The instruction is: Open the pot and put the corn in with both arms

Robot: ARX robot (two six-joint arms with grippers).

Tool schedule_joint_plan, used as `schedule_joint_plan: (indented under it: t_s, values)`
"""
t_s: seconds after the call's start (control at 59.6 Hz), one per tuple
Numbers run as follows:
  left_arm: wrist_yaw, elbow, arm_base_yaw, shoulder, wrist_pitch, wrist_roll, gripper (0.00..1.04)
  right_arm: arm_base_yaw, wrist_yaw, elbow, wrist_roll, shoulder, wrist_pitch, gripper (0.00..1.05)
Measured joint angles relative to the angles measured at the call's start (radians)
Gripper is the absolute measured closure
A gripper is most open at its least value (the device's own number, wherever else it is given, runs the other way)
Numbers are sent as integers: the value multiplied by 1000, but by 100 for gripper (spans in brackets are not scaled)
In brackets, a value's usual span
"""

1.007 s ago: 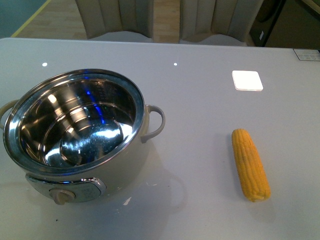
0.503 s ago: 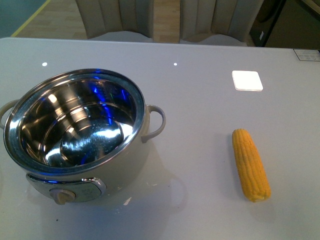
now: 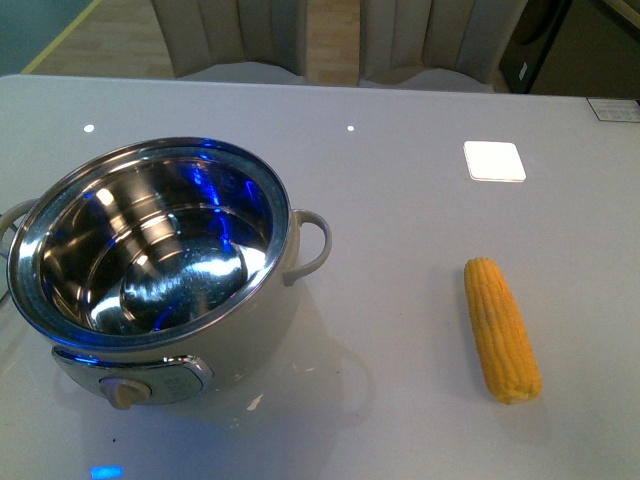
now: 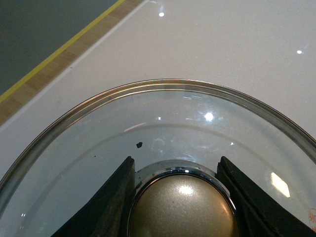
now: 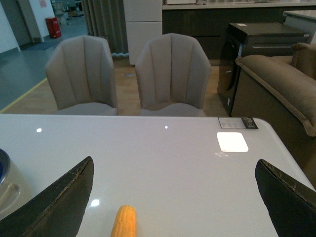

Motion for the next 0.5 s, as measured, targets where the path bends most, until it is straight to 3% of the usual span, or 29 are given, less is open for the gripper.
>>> schedule_joint_plan:
  t_s: [0.503]
  values:
    - [14, 61, 4, 120, 82, -31, 58, 0, 0, 0, 0, 0, 0, 9]
